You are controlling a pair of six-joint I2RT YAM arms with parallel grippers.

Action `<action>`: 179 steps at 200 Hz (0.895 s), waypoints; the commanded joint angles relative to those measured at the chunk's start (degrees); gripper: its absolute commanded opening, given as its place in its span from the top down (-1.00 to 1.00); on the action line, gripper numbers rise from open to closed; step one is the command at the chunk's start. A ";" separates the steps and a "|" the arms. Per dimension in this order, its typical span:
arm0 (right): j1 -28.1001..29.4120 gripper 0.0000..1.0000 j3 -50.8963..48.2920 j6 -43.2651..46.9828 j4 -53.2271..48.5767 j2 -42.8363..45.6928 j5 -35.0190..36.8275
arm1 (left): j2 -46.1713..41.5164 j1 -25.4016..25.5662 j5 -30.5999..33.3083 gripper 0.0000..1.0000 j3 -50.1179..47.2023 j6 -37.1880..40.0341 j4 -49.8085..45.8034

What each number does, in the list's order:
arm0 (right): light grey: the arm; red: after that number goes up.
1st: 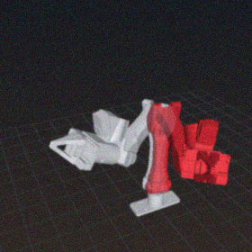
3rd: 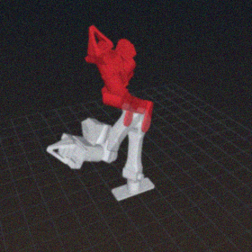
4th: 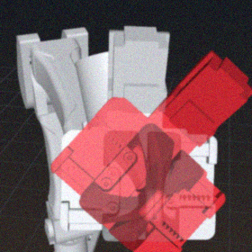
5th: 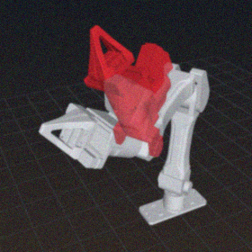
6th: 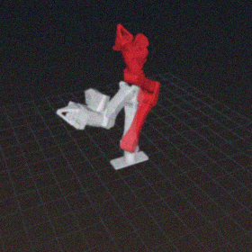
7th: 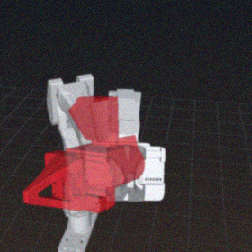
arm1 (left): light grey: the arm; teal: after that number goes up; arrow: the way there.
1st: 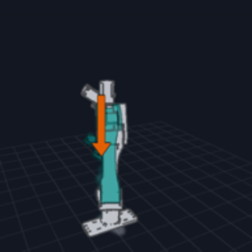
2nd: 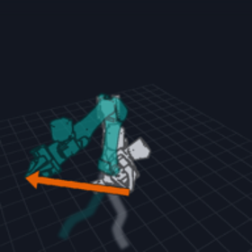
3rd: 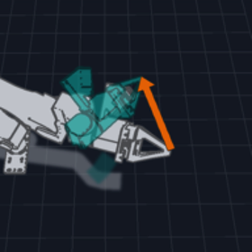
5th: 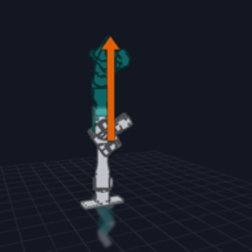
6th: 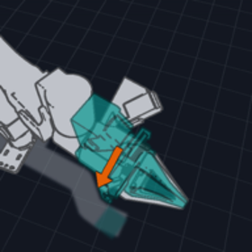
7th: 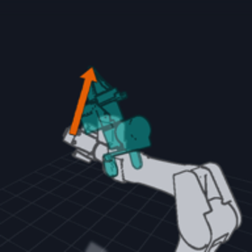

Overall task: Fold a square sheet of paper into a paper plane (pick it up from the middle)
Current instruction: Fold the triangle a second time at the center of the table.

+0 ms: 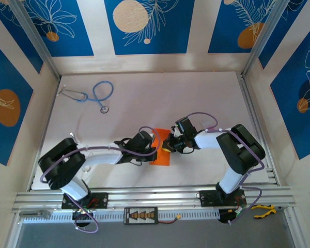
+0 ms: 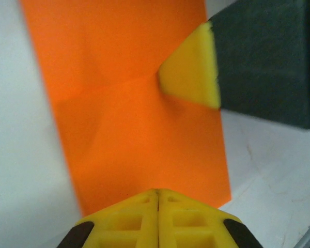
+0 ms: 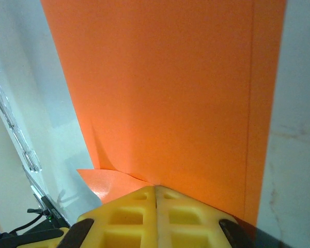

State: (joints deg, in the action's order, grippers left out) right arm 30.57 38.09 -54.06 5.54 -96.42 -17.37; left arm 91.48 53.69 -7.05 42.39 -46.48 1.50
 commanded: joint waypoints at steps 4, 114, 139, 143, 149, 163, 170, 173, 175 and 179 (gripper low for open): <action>-0.41 1.00 -1.82 0.02 -6.78 -1.17 3.56 | 3.69 -0.34 -1.04 0.85 2.28 1.93 -1.48; -1.30 1.00 -2.13 0.54 -7.58 -0.96 4.00 | -5.43 -0.32 -0.51 0.89 -12.14 -2.96 -0.05; -1.30 1.00 -2.31 0.51 -7.43 -0.96 3.88 | -7.58 -0.34 1.47 0.90 -10.17 -0.68 -5.01; -1.34 1.00 -2.27 0.51 -7.43 -0.93 3.83 | -7.83 -0.32 1.76 0.90 -9.79 -0.39 -5.55; -1.30 1.00 -2.27 0.45 -7.43 -0.96 3.84 | -8.21 -0.34 2.22 0.91 -9.25 0.04 -6.35; -1.28 1.00 -2.30 0.36 -7.38 -1.01 3.83 | -8.68 -0.34 2.65 0.91 -8.19 0.66 -6.98; -1.30 1.00 -2.31 0.36 -7.36 -0.91 3.82 | -8.78 -0.34 2.65 0.91 -7.69 0.91 -6.84; -1.30 1.00 -2.26 0.36 -7.37 -0.94 3.83 | -8.73 -0.41 2.65 0.91 -7.49 0.95 -6.69; -1.30 1.00 -2.30 0.32 -7.36 -0.96 3.81 | -8.66 -0.42 2.59 0.91 -7.30 0.95 -6.68; -1.30 1.00 -2.23 0.28 -7.34 -0.96 3.75 | -8.48 -0.43 2.38 0.91 -6.90 1.02 -6.45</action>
State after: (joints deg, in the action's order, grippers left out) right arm 30.17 38.06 -54.06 4.75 -96.42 -18.31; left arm 83.77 53.49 -5.98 32.84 -47.46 -0.75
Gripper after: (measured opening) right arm 0.057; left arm 0.049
